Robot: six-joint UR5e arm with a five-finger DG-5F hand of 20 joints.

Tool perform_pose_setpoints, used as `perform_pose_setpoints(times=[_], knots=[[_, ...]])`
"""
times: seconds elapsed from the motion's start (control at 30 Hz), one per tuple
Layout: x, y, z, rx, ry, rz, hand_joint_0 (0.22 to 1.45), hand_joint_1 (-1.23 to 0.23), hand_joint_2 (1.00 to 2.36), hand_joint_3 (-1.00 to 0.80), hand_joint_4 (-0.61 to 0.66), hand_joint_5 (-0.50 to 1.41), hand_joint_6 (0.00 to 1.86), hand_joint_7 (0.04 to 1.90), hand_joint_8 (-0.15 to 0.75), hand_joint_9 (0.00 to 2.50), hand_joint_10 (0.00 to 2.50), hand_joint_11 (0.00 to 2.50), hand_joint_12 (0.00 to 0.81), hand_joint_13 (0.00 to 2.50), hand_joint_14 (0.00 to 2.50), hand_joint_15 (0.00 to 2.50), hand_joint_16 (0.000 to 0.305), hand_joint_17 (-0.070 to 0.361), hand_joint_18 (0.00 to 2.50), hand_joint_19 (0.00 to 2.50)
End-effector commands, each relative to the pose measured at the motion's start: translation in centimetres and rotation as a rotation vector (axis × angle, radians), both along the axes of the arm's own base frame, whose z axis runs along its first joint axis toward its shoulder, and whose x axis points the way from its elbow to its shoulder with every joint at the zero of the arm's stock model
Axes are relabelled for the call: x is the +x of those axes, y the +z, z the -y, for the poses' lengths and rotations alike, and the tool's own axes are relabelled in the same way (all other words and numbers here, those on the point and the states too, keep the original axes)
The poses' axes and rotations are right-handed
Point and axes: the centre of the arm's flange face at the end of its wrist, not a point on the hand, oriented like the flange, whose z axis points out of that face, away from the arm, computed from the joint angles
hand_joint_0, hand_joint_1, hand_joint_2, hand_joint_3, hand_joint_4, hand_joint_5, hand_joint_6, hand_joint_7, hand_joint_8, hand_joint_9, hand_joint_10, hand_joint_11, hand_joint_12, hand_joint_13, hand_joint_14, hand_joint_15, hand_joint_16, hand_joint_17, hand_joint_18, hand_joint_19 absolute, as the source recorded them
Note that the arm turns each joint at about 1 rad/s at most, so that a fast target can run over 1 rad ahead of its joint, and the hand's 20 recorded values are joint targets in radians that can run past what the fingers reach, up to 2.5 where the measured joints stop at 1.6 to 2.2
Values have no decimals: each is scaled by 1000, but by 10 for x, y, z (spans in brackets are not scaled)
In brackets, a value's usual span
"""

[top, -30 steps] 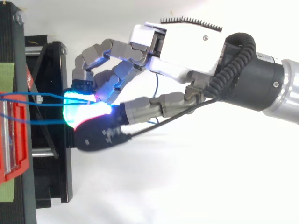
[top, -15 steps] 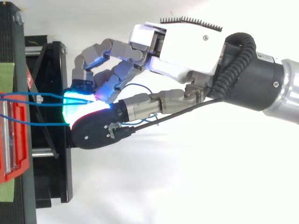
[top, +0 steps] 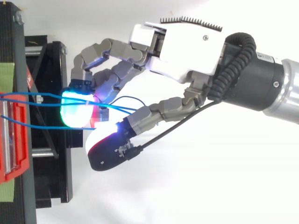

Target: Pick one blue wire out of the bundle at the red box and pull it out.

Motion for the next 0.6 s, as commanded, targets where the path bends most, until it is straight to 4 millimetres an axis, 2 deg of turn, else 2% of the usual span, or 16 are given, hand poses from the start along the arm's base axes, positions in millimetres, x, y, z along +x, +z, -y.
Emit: perform_pose_setpoints(times=[0.0,0.07,0.1,0.13,0.2,0.33,0.4,0.57], knots=[[0,0,0,0,0,0,508,-914,1000,-500,268,-213,926,952,378,798,18,853,482,625,9,279,65,146,790,366],[0,0,0,-1,0,0,455,-718,1000,-500,272,-191,893,966,401,848,14,794,506,641,9,293,69,156,810,419],[0,0,0,-1,0,0,484,-569,1000,-500,259,-171,862,986,391,905,17,768,487,633,10,299,67,150,786,453],[0,0,0,-1,0,0,505,-501,1000,-500,257,-154,827,1044,381,920,17,742,476,627,10,295,65,146,767,468],[0,0,0,-1,0,0,575,-401,1005,-441,265,-128,768,1017,358,950,16,684,453,616,12,300,60,136,724,507],[0,0,1,-1,-2,0,607,-450,1014,-322,322,-94,665,1119,355,968,18,637,450,631,12,305,59,133,713,513],[0,0,1,-1,-2,0,610,-508,1018,-244,327,-76,588,1251,354,973,18,638,450,645,10,305,59,132,720,518],[0,1,1,-2,-2,1,597,-555,1021,-178,287,-80,604,1258,369,1009,19,714,456,662,10,311,59,132,745,505]])
